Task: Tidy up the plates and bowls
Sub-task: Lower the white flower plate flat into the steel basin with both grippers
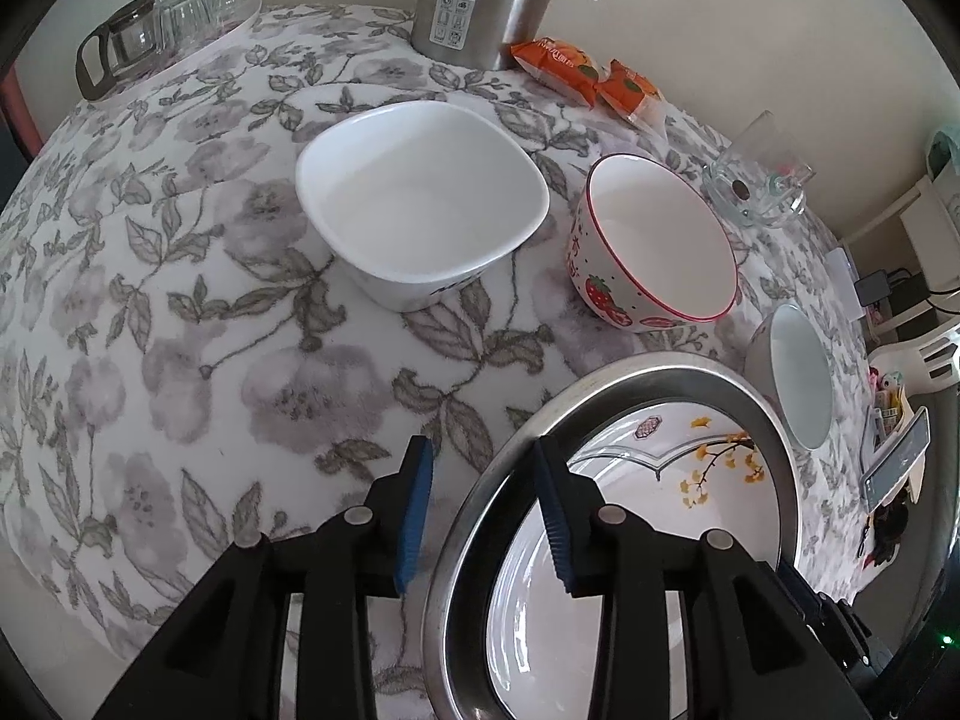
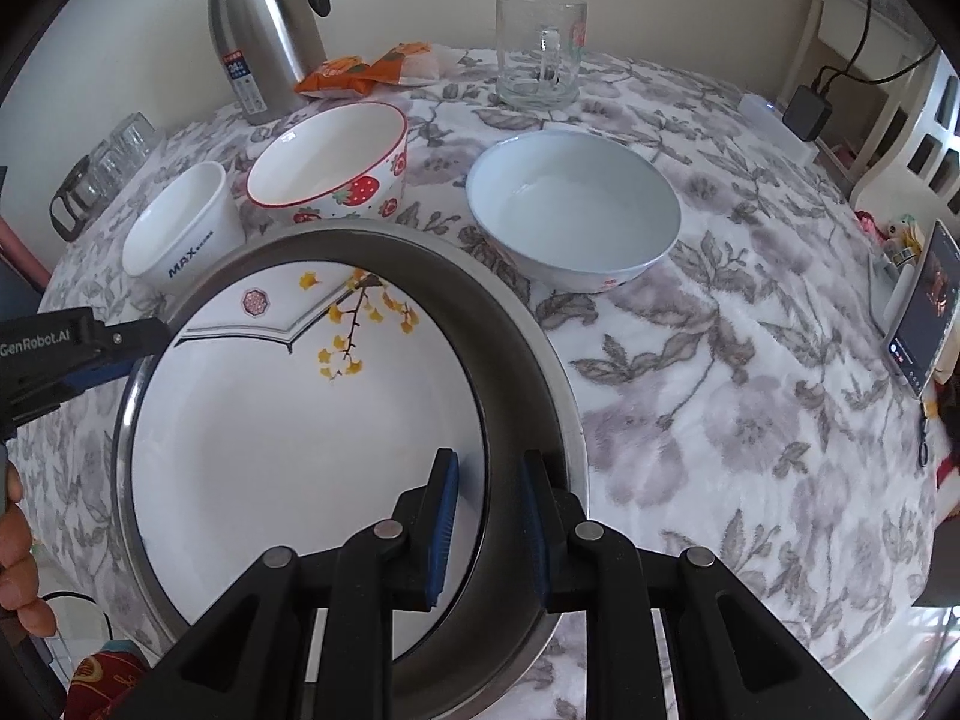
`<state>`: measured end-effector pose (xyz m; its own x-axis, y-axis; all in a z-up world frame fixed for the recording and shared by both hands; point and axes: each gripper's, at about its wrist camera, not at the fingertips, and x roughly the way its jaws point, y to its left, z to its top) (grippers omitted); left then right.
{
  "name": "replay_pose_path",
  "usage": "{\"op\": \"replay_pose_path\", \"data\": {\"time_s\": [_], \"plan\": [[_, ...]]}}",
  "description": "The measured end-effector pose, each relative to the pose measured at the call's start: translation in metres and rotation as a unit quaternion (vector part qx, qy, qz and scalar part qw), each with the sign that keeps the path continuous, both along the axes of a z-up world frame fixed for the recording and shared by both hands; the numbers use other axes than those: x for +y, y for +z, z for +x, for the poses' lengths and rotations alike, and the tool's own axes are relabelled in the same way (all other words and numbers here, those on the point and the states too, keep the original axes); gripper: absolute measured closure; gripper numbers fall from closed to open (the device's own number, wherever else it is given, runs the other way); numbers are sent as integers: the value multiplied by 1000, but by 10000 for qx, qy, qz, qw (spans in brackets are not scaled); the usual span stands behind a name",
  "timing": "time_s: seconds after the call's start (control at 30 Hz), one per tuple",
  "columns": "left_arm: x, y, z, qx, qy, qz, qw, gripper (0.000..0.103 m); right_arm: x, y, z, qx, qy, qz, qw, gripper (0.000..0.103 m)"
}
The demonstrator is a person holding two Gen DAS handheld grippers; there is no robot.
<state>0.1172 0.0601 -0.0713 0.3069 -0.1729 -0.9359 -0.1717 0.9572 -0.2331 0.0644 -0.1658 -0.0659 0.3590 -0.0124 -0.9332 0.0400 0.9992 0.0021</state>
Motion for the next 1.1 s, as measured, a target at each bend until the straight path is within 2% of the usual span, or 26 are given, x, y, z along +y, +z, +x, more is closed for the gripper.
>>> {"op": "replay_pose_path", "data": {"time_s": [0.07,0.13,0.2,0.33,0.43,0.6,0.87,1.1], "plan": [[0,0,0,0,8,5,10000,66,-3,-1,0,62,-23,167,9998,79],[0,0,0,0,9,17,10000,66,-10,2,-2,56,-98,543,9985,78],[-1,0,0,-3,-1,38,10000,66,-18,11,-5,-101,-193,888,9958,78],[0,0,0,2,6,-18,10000,66,-37,24,-7,-408,-448,1007,9931,78],[0,0,-1,5,10,-38,10000,66,-59,17,-8,-328,-860,1228,9881,78],[-3,1,-2,-10,-52,-120,9999,66,-71,5,-7,-90,-1033,1610,9815,78],[0,-2,-2,30,9,-393,9992,67,-65,-6,-8,147,-957,1651,9815,79],[1,-3,-2,29,57,-471,9989,67,-58,-5,-8,105,-861,1521,9846,80]]}}
